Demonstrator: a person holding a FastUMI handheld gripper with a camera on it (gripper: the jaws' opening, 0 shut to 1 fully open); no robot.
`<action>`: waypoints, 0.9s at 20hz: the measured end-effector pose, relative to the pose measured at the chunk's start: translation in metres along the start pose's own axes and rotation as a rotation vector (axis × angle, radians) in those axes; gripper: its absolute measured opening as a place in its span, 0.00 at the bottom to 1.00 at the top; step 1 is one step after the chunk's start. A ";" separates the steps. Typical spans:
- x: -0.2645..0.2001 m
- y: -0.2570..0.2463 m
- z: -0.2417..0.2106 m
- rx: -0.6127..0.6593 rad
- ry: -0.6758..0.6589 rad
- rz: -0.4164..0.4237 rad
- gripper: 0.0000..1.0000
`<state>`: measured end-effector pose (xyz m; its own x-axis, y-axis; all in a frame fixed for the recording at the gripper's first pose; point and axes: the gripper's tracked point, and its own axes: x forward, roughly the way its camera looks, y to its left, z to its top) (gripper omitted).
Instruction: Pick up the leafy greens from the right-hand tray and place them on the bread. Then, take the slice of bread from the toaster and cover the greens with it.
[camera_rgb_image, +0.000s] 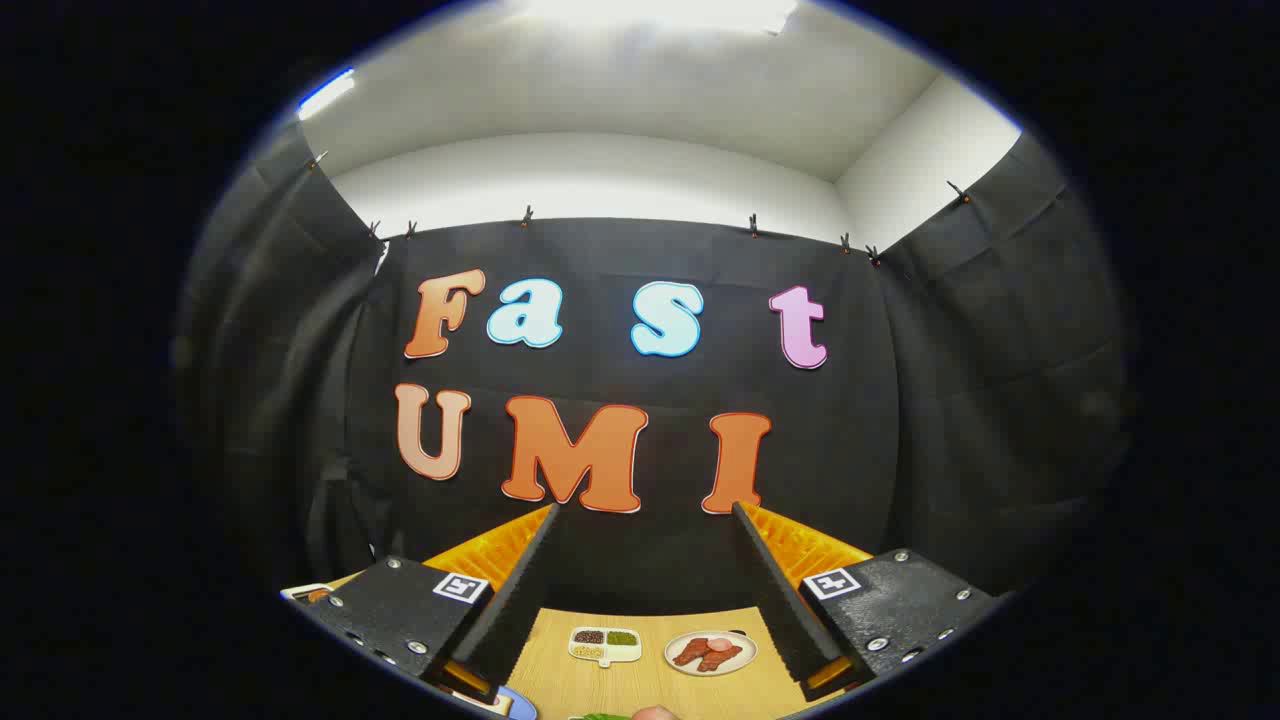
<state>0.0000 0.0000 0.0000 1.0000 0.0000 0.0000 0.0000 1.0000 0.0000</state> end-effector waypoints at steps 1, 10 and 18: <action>-0.001 0.005 0.000 -0.002 -0.009 0.013 0.98; 0.005 0.028 0.004 0.029 -0.028 0.085 0.98; 0.015 0.030 -0.005 0.049 -0.011 0.094 0.98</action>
<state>0.0155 0.0300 -0.0045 0.9955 0.0933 0.0134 -0.0938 0.9944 0.0488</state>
